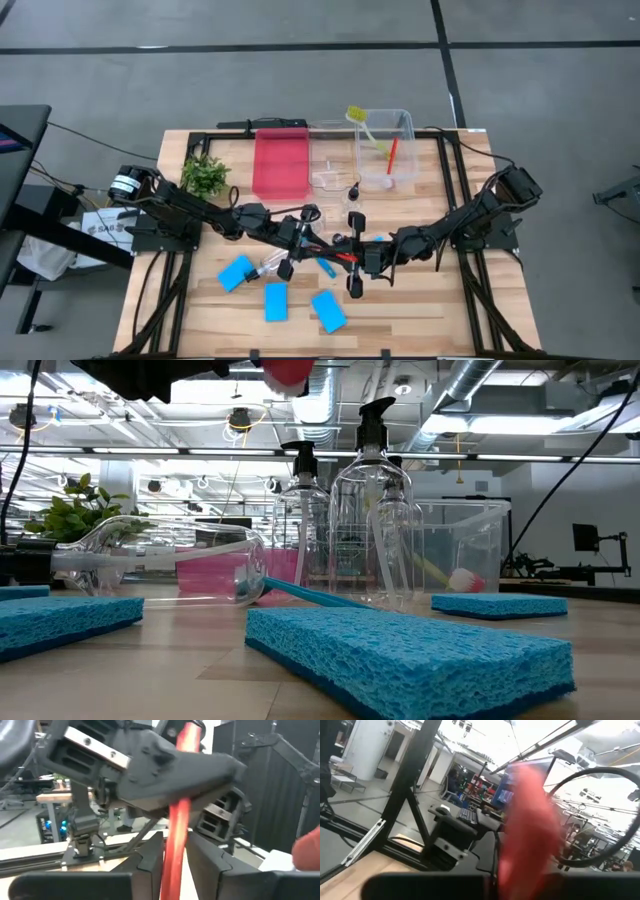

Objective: Pick & Place Kitchen Sink Supplies
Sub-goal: Put the orange kitchen brush into the white bin

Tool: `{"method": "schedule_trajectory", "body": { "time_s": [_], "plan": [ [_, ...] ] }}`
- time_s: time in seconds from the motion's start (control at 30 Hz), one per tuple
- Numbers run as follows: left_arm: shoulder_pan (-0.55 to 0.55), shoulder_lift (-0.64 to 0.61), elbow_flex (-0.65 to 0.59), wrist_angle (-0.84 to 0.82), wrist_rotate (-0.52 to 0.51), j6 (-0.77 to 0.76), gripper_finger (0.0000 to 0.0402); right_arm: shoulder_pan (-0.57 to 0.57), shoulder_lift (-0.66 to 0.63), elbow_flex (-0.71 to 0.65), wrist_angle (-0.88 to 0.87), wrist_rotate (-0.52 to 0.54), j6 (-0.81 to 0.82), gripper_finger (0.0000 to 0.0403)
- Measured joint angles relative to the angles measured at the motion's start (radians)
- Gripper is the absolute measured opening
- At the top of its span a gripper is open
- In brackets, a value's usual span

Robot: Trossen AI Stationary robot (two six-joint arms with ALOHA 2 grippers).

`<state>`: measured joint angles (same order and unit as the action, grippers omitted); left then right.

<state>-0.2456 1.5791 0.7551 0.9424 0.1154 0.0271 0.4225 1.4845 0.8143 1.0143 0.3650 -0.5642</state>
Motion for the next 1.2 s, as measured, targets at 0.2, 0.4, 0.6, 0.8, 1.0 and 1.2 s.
{"method": "schedule_trajectory", "body": {
  "time_s": [0.2,0.4,0.6,0.8,1.0,1.2],
  "plan": [
    [-0.002,0.000,0.000,-0.005,-0.021,0.013,0.0092,0.000,0.000,0.000,-0.008,0.000,0.000,0.0006],
    [-0.001,0.000,0.000,-0.006,-0.024,0.017,0.0092,0.000,0.000,0.000,-0.013,0.001,-0.014,0.0004],
    [-0.001,0.000,0.000,-0.007,-0.024,0.019,0.0092,0.002,0.000,0.000,-0.020,0.001,-0.036,0.0003],
    [0.004,0.000,0.000,-0.008,-0.018,0.020,0.0092,0.015,-0.021,0.000,-0.061,0.003,-0.048,0.0002],
    [0.012,0.000,0.000,-0.008,-0.022,0.020,0.0092,0.036,-0.093,0.019,-0.229,0.025,-0.032,0.0001],
    [0.012,0.000,0.000,-0.008,-0.022,0.020,0.0092,0.076,-0.129,0.022,-0.290,0.122,-0.064,0.0001]
  ]
}}
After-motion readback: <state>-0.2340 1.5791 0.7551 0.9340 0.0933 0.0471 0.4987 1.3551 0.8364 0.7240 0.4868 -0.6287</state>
